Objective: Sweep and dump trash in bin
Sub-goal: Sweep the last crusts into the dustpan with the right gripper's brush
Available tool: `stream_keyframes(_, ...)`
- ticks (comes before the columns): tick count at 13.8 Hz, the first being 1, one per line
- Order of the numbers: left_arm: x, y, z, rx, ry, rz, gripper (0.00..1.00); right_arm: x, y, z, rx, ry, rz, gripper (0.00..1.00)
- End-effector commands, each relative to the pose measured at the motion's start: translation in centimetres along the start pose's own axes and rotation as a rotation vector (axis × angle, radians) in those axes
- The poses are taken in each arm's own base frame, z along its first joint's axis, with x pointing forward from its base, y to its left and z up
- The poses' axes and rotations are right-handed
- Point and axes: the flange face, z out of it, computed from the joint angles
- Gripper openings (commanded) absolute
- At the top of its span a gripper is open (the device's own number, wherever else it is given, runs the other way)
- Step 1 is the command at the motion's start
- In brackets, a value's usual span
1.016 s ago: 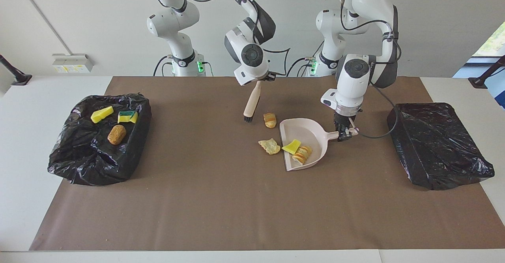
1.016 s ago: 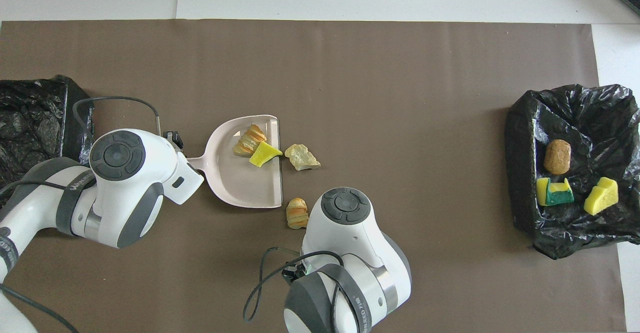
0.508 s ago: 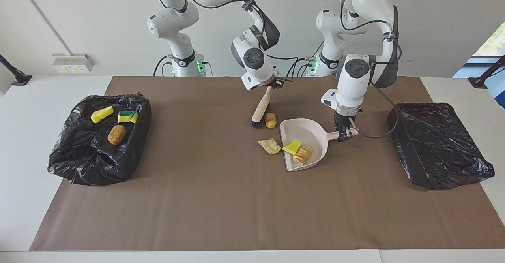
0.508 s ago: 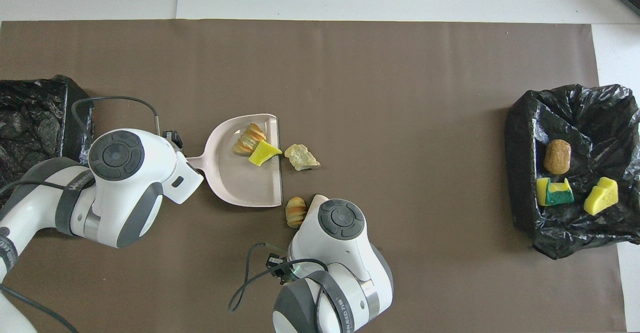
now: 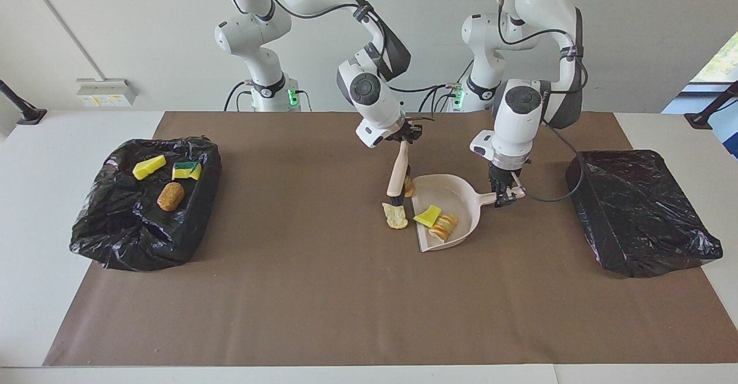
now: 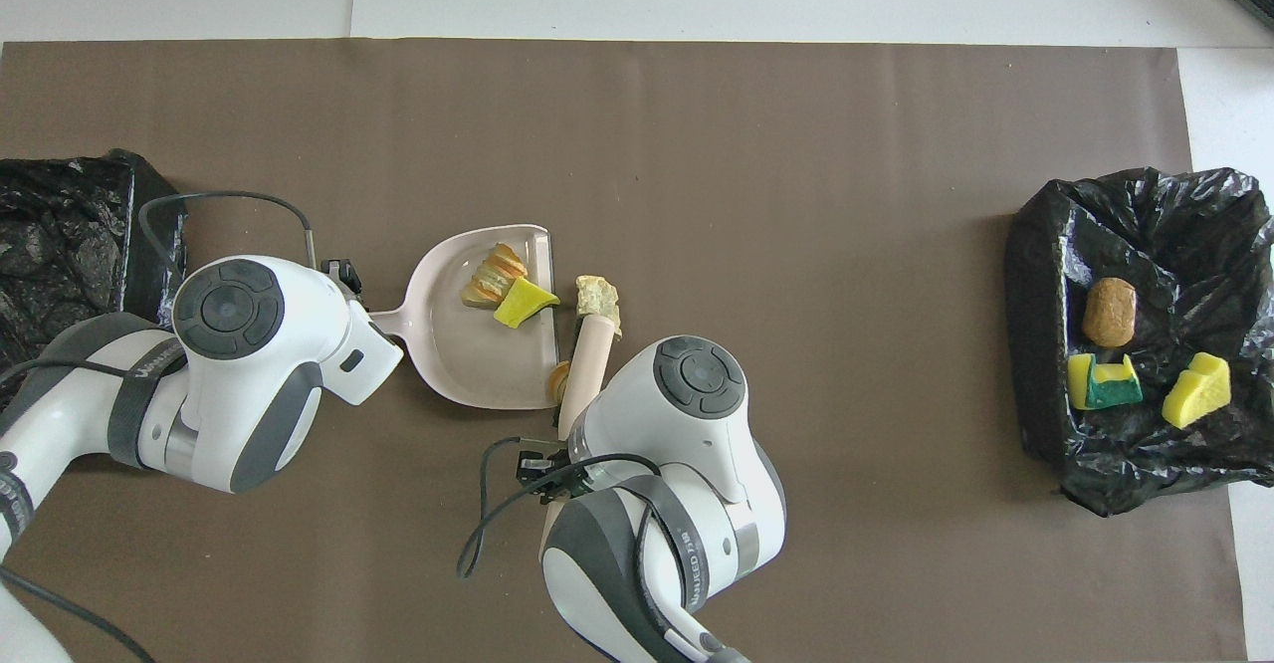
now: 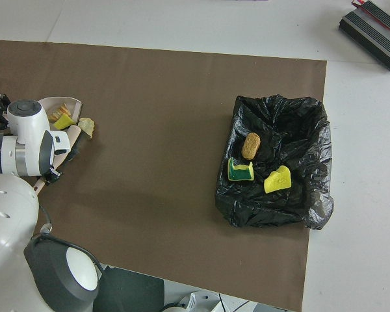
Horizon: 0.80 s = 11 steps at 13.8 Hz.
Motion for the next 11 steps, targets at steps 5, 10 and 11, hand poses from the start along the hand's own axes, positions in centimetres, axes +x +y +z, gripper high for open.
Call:
stream_keyframes(5,-0.2,0.3,0.4,0.023,0.002,-0.014,0.00,0.9,-3.4,-1.2,0.124,-0.108,-0.170,0.00)
stream_keyframes(10,-0.2,0.3,0.4,0.024,0.003,-0.020,0.00,0.5,0.4,-7.0,-0.053,-0.089,-0.171,0.00)
stream_keyframes(11,-0.2,0.3,0.3,0.025,0.004,-0.020,0.00,1.5,1.7,-7.3,-0.123,-0.056,-0.185,0.00)
